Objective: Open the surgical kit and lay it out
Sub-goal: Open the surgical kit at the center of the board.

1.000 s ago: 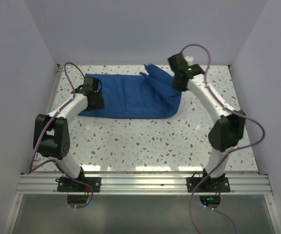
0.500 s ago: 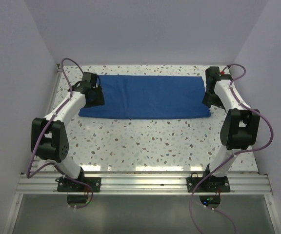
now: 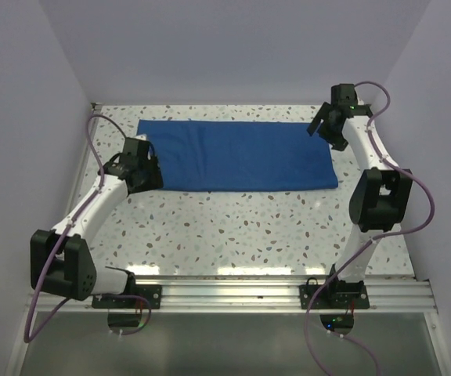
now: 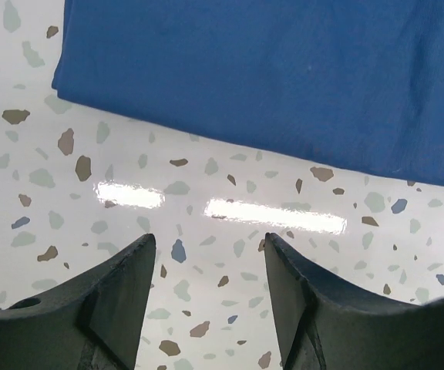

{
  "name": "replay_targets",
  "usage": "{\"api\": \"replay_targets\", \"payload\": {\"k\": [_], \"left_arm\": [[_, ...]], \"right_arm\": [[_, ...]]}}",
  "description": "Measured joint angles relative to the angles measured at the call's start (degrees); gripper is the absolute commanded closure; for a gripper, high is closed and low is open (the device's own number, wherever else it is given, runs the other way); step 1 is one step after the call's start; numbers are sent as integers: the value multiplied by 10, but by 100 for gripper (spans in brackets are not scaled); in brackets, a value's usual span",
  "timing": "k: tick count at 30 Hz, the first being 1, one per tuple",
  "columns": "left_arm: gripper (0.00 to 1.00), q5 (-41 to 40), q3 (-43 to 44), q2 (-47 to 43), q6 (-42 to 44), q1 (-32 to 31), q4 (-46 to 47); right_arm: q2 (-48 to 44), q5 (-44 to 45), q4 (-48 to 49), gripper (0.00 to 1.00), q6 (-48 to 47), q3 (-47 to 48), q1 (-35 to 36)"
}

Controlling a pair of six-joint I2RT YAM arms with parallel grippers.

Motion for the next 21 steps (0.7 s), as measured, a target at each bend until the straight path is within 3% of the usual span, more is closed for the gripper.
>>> {"api": "replay_targets", "payload": {"k": [4, 9, 21], "left_arm": [[38, 1, -28, -27, -5, -1, 0], [38, 12, -58, -40, -10, -1, 6], [39, 46, -122, -40, -15, -1, 44]], "right_arm": [[49, -10, 31, 22, 23, 32, 0], [161, 7, 40, 23, 38, 156, 4], [327, 124, 55, 25, 36, 344, 31]]}}
